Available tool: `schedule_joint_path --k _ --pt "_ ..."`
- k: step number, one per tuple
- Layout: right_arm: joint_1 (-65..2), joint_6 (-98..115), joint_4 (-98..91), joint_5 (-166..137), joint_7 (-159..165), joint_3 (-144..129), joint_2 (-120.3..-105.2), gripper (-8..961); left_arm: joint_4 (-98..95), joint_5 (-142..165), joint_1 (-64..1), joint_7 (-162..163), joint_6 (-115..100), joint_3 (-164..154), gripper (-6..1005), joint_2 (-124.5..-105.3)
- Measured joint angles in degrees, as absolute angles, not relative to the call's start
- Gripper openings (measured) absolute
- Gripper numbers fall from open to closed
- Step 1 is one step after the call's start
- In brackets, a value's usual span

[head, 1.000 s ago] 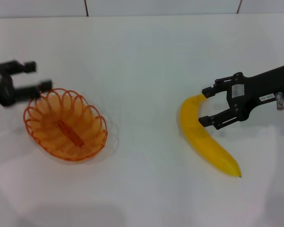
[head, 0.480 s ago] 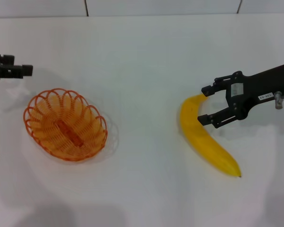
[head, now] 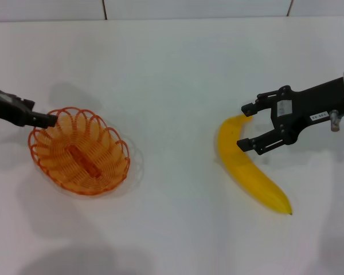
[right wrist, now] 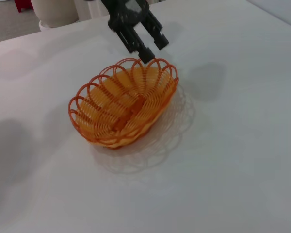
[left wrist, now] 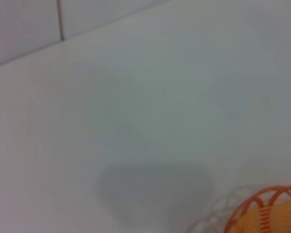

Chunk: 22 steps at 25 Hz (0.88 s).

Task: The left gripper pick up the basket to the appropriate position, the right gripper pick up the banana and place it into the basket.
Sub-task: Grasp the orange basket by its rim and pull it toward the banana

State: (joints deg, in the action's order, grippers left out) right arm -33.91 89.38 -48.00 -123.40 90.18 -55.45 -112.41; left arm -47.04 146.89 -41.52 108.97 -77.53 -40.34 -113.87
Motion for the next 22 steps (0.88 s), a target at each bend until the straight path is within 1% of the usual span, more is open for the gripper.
schedule_joint_path --k 4,8,21,22 --pt "-34.0 89.4 -48.0 -123.4 90.2 -55.5 -112.41 897 -45.9 149.5 -43.0 108.6 -75.8 -40.7 755 -115.23" --pt "-34.2 89.4 -48.0 -123.4 90.2 -55.8 -112.51 896 -45.6 151.3 -43.5 108.5 -74.6 -41.2 754 -116.11" --pt "-34.3 89.4 -47.9 -123.4 90.2 -55.5 -112.59 894 -43.6 151.9 -44.2 108.3 -73.2 -41.9 753 -116.19" --pt "-34.3 89.4 -47.9 -123.4 90.2 -55.5 -112.59 894 -43.6 151.9 -44.2 108.3 -73.2 -41.9 723 -116.19"
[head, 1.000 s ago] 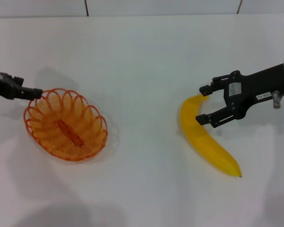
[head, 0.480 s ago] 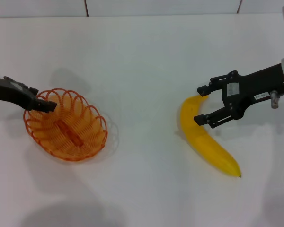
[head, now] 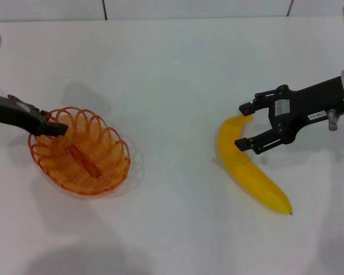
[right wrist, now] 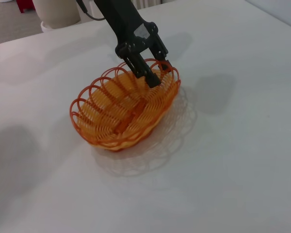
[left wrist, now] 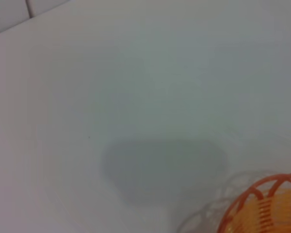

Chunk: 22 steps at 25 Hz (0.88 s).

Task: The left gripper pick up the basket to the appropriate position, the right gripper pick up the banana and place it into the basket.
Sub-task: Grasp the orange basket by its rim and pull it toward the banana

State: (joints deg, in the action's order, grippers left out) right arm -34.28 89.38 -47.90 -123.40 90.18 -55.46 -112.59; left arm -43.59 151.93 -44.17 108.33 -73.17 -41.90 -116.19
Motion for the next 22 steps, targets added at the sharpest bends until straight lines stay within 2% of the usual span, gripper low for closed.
schedule_joint_path --k 5,11,18,22 --pt "-34.3 89.3 -47.8 -123.4 90.2 -55.5 -112.59 894 -43.6 151.7 -44.2 108.2 -73.1 -41.9 573 -116.19" --pt "-34.3 88.1 -47.6 -124.0 90.2 -55.5 -112.65 893 -43.9 151.6 -44.2 108.1 -73.3 -41.9 305 -116.08" --pt "-34.3 88.1 -47.6 -124.0 90.6 -55.5 -112.67 892 -44.2 151.5 -44.5 108.0 -75.6 -42.0 116 -115.97" --pt "-34.3 88.1 -47.6 -124.0 90.9 -55.5 -112.67 893 -46.9 148.3 -44.0 108.1 -79.9 -41.4 106 -115.83"
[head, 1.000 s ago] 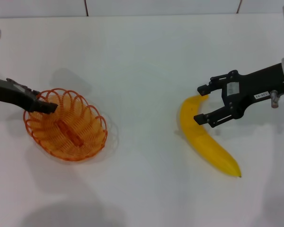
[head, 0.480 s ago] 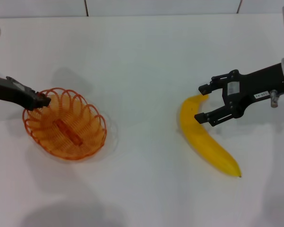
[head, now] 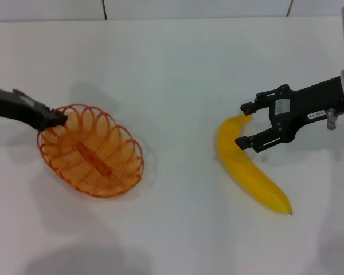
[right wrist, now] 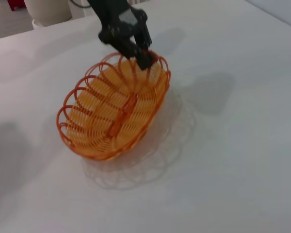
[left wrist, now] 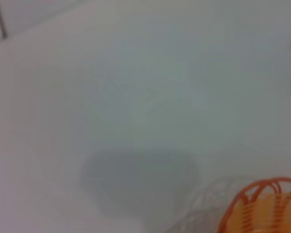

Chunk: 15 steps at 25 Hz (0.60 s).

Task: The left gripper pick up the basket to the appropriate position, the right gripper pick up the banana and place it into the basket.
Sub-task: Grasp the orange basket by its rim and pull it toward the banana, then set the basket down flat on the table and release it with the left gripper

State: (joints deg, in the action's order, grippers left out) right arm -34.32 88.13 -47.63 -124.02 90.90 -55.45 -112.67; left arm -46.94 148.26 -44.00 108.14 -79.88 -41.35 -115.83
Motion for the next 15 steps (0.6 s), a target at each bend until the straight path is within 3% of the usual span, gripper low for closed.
schedule_joint_path --k 15 --pt "-34.5 88.6 -47.8 -124.0 91.1 -55.6 -112.67 892 -45.3 130.9 -40.9 108.9 -80.7 -38.7 78 -116.19"
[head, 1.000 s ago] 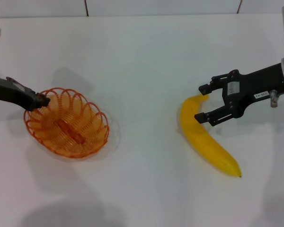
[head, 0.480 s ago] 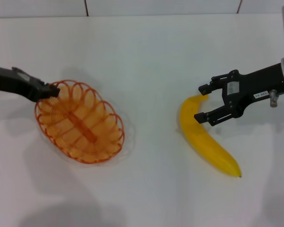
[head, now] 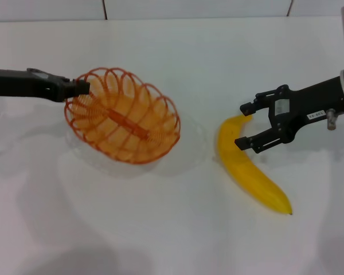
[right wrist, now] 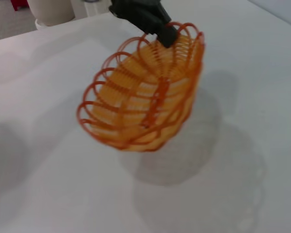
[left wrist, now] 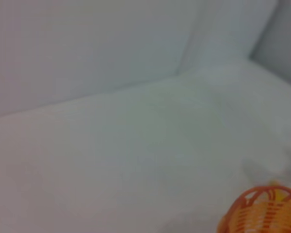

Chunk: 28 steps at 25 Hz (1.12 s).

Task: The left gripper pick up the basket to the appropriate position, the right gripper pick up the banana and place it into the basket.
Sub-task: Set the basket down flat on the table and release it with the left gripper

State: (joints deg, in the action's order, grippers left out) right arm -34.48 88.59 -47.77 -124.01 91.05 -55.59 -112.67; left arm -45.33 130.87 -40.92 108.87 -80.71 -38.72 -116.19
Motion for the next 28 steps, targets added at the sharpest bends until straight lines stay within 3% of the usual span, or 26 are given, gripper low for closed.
schedule_joint_path --k 28 --pt "-34.9 88.7 -47.6 -124.1 91.8 -56.2 -112.67 892 -27.3 120.7 -37.4 106.3 -61.3 -38.1 106 -116.37"
